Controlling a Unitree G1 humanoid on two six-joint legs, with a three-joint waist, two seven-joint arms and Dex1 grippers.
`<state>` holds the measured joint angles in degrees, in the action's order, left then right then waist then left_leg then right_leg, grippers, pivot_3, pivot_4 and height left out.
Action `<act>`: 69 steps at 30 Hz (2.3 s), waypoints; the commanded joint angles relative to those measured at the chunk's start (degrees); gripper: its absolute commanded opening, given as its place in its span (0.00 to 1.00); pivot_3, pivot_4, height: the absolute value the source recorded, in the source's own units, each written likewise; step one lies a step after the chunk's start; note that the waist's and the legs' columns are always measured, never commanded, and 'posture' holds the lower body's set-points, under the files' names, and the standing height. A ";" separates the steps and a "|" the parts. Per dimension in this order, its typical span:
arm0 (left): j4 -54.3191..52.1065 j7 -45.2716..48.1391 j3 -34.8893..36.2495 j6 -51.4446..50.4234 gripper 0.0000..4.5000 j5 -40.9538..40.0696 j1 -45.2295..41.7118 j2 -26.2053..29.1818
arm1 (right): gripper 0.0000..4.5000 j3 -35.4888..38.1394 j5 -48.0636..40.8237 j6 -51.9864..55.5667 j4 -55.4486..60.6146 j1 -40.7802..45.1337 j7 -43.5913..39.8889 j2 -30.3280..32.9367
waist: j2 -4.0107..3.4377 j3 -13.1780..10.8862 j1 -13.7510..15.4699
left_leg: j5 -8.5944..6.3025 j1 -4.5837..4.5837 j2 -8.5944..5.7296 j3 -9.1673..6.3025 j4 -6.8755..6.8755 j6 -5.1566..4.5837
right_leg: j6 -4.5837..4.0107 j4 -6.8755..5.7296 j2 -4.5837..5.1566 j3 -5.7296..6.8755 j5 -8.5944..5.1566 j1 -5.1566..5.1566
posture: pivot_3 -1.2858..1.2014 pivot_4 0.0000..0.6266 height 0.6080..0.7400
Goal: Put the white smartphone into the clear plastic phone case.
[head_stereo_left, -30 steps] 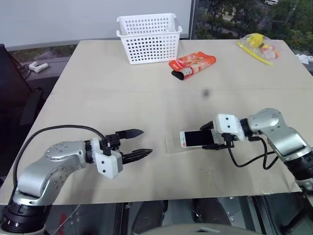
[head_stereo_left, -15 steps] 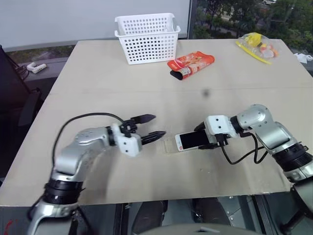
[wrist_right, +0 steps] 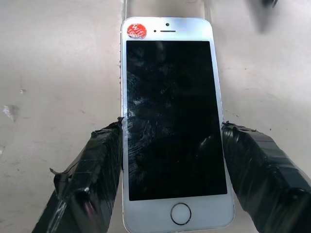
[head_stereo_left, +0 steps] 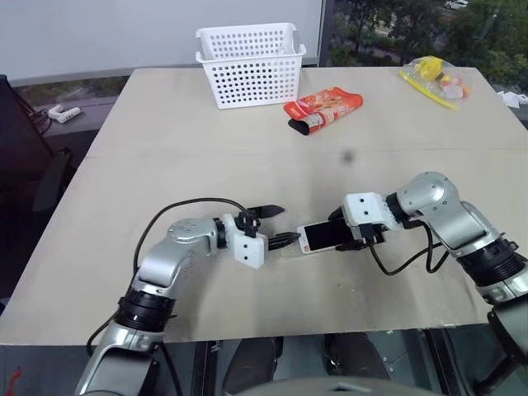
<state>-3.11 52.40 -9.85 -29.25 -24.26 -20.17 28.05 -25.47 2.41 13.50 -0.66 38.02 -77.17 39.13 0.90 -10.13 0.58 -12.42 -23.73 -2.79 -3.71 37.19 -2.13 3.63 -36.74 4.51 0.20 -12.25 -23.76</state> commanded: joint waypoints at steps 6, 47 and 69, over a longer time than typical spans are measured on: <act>1.96 -0.27 -2.37 0.81 1.00 4.49 -0.77 -0.99 | 0.61 -1.40 2.08 2.63 1.97 0.74 -0.14 -0.31 | 0.00 0.02 -0.09 | 0.00 0.01 0.01 -0.01 0.00 0.00 | 0.00 -0.01 -0.03 0.01 0.00 0.00 | 0.52 0.24 1.00; 13.32 -2.40 -6.98 -3.27 1.00 13.12 -3.47 -5.30 | 0.61 -7.44 7.99 21.59 -1.48 6.38 3.66 -2.92 | -0.46 1.42 0.22 | -0.16 1.03 -0.19 -0.35 0.09 0.24 | 0.06 -0.01 0.47 0.29 -0.30 1.10 | 0.52 0.24 1.00; 17.66 -3.15 -8.21 -3.33 0.01 14.83 -3.72 -7.16 | 1.00 -5.54 9.26 11.77 1.81 4.88 7.36 -4.49 | -0.27 1.84 -1.26 | -0.18 1.10 -0.18 -0.62 -0.04 0.27 | 0.09 0.00 0.44 0.43 -0.30 1.08 | 0.52 0.24 1.00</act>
<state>9.43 49.90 -14.20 -29.54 -13.06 -26.88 20.14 -32.75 10.71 25.04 -0.30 43.17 -71.47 33.97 0.63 -8.29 -0.68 -12.60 -22.63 -2.97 -4.37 37.10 -1.85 3.73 -36.68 4.94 0.66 -12.56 -22.69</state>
